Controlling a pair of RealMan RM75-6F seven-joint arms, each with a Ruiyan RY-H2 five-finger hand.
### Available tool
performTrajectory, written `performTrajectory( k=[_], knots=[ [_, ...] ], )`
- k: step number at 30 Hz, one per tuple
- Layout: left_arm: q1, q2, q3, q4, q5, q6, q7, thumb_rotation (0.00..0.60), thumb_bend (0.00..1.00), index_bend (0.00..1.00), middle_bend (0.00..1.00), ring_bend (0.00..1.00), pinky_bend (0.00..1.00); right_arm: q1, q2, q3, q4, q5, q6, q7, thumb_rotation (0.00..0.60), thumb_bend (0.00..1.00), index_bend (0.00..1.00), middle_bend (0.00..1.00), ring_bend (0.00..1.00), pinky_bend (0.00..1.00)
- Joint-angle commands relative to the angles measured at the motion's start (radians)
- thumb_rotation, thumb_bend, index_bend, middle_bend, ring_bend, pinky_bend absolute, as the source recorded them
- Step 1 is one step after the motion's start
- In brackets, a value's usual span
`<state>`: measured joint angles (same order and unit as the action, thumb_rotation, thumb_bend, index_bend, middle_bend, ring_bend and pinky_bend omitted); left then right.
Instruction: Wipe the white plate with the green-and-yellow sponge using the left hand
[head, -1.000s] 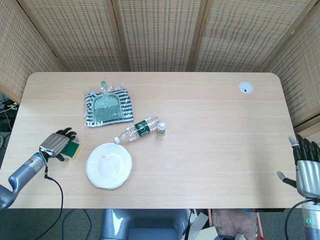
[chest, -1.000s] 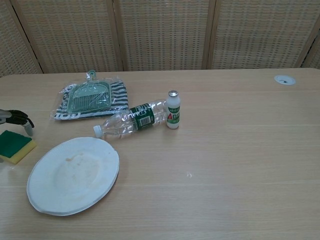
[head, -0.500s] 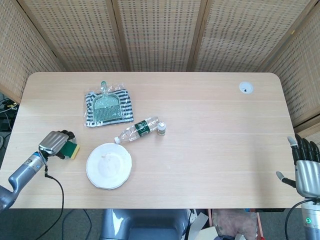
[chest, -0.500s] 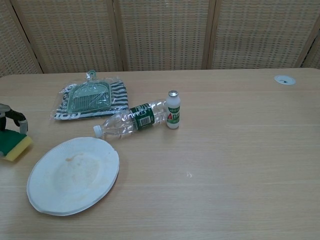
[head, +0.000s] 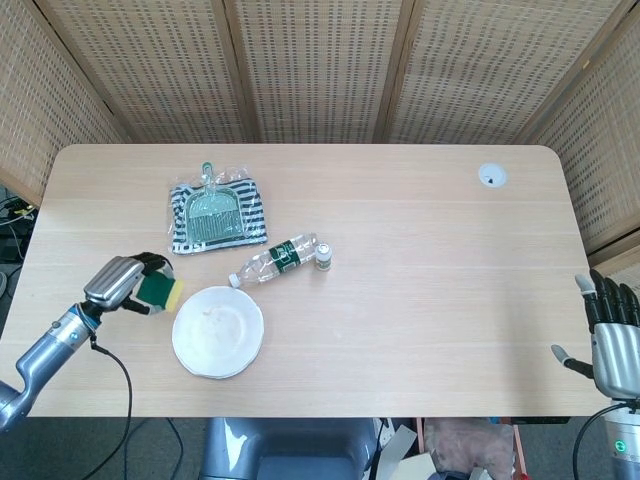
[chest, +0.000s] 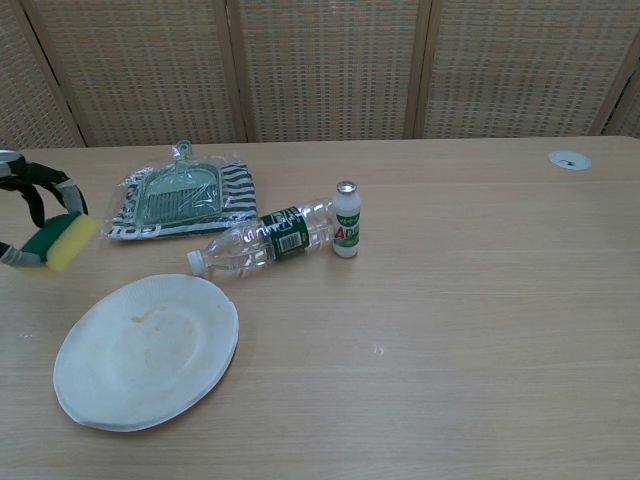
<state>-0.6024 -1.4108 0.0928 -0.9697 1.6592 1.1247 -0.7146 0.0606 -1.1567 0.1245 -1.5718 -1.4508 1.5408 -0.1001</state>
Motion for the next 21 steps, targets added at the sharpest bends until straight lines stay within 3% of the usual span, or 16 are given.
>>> performTrajectory(
  k=[1,6,21],
  knots=[
    [-0.030,0.063,0.013,-0.185,0.027,-0.015,-0.028,0.600,0.28,0.53,0.36,0.29,0.41,-0.001,0.002,-0.002,-0.002,-0.003,0.001,0.002,0.600,0.00,0.00,0.00,0.00,0.00],
    [-0.041,0.019,0.018,-0.212,0.014,-0.064,-0.029,0.600,0.28,0.53,0.36,0.28,0.41,-0.004,0.006,-0.004,-0.004,-0.006,0.004,0.011,0.600,0.00,0.00,0.00,0.00,0.00],
    [-0.066,-0.142,-0.009,-0.044,-0.053,-0.159,-0.157,0.600,0.29,0.53,0.36,0.28,0.41,-0.003,0.010,-0.006,-0.005,-0.004,-0.003,0.019,0.600,0.00,0.00,0.00,0.00,0.00]
  ],
)
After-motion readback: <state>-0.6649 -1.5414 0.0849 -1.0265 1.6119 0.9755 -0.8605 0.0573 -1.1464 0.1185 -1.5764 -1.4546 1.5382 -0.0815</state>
